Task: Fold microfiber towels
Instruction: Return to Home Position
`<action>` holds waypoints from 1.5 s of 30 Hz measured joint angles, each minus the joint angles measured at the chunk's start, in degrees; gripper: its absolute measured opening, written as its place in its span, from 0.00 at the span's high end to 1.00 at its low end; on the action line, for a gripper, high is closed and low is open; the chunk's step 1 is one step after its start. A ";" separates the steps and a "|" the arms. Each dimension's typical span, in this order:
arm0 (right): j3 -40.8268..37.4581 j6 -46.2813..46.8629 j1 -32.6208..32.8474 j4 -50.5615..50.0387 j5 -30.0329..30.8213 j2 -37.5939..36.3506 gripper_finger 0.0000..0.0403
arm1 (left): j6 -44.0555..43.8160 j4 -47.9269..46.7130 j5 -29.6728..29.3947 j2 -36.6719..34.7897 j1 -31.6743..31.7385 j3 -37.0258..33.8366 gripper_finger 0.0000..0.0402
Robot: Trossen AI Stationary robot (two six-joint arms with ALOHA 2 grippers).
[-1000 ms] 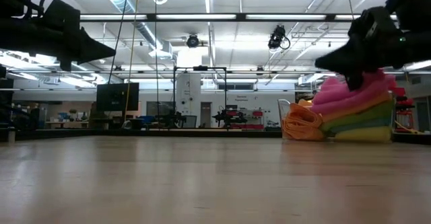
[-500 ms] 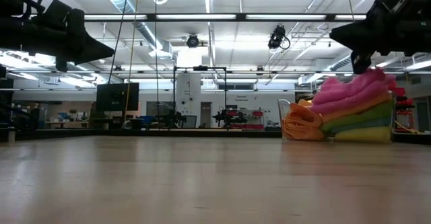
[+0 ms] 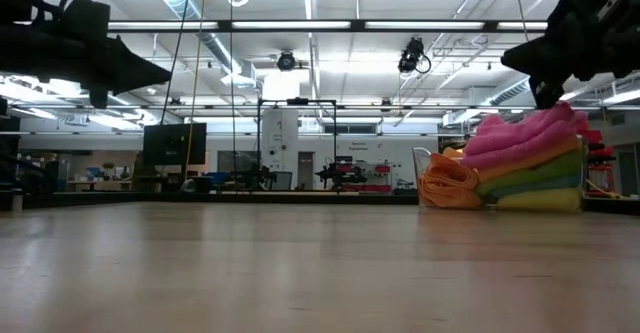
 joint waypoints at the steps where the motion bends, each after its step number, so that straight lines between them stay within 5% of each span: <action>1: 0.00 0.13 0.00 -0.06 0.02 0.02 0.89 | 0.03 -0.24 0.01 0.20 -0.63 0.05 0.98; 16: -0.02 3.25 0.00 -0.74 0.39 1.49 0.89 | 7.89 0.00 0.12 1.59 -2.26 0.05 0.84; 45: -0.02 3.21 -0.02 -0.75 0.40 1.49 0.89 | 7.91 -0.01 0.12 1.59 -2.26 -0.06 0.87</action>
